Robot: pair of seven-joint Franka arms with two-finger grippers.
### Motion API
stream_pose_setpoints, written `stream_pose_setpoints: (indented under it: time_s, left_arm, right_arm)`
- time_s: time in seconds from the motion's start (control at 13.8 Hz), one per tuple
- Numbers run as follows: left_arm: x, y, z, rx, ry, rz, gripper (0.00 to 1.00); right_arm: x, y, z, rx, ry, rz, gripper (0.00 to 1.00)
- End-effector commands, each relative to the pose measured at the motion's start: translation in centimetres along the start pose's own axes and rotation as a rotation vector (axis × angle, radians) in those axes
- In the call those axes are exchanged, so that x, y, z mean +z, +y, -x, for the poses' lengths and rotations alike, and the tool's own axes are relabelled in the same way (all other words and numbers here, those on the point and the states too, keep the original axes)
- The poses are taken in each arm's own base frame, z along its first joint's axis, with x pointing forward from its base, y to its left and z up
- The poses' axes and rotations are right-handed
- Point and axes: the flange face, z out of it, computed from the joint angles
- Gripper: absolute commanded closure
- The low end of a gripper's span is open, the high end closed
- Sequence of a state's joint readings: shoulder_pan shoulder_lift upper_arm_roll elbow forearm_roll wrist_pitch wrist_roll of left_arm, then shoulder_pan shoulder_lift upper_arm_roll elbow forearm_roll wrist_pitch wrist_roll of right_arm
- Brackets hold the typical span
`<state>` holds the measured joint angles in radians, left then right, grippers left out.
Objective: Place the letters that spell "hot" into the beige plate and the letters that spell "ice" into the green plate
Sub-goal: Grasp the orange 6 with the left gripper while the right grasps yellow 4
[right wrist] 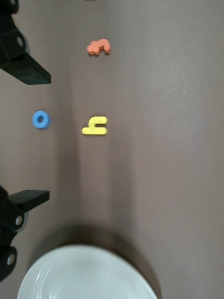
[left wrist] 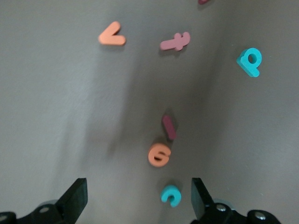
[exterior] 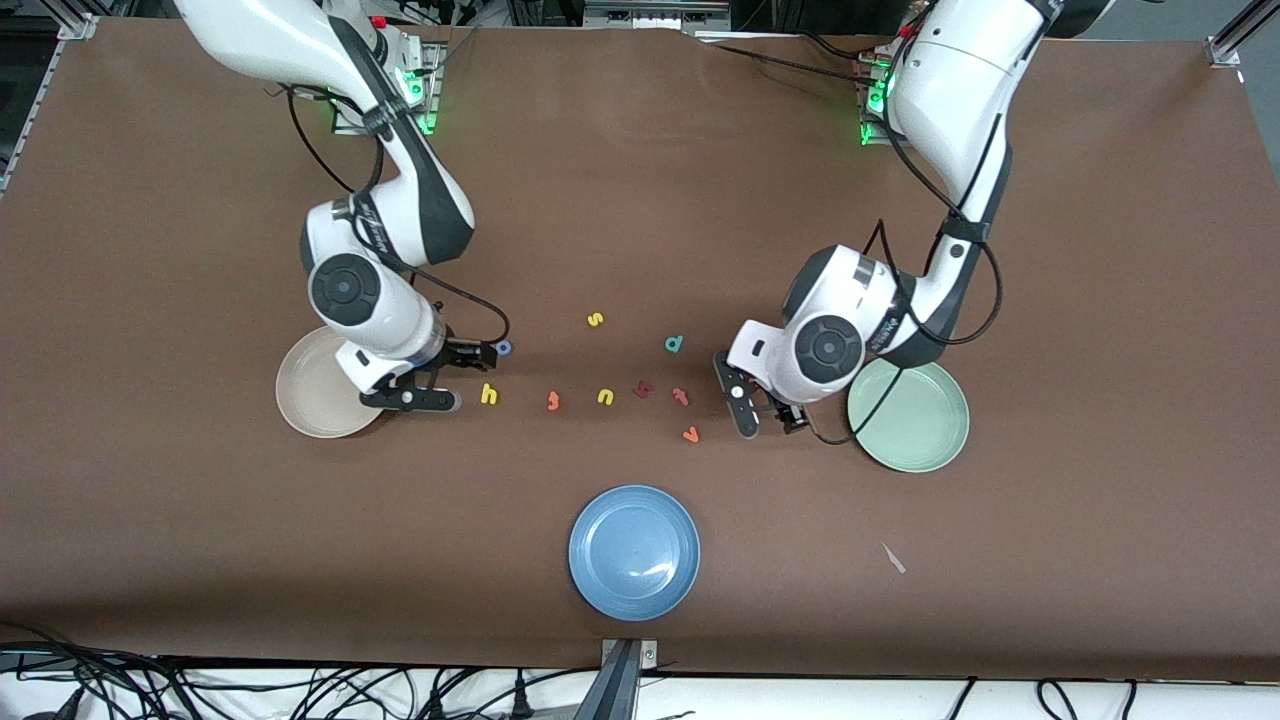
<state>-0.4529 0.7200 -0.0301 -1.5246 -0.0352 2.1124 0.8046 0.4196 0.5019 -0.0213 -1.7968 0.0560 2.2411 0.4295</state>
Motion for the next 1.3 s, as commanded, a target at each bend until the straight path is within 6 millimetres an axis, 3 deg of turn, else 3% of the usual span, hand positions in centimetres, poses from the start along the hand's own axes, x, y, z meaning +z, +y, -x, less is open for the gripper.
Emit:
stream_pose_setpoints:
  time_s: [0.0,0.07,0.36,0.8,1.23]
  left_arm:
    - [1.6,0.6,0.2,0.134,-0.009,-0.064,0.15]
    - [2.0,0.6,0.1,0.182,-0.001,-0.076,0.27]
    - [2.9,1.3,0.2,0.211,-0.011,-0.066,0.42]
    - [4.2,2.7,-0.4,0.237,-0.020,-0.069,0.42]
    - [4.6,2.2,0.0,0.271,-0.039,-0.098,0.47]
  right_arm:
    - [3.8,-2.0,0.3,0.024,0.018,-0.005,0.00]
    - [4.7,-2.3,0.3,0.023,0.022,-0.005,0.00]
    - [7.1,-2.6,-0.5,0.008,0.047,-0.015,0.00]
    - [8.7,-2.4,-1.0,0.011,0.040,-0.012,0.08]
    - [9.5,-2.5,-1.4,0.008,0.037,-0.010,0.32]
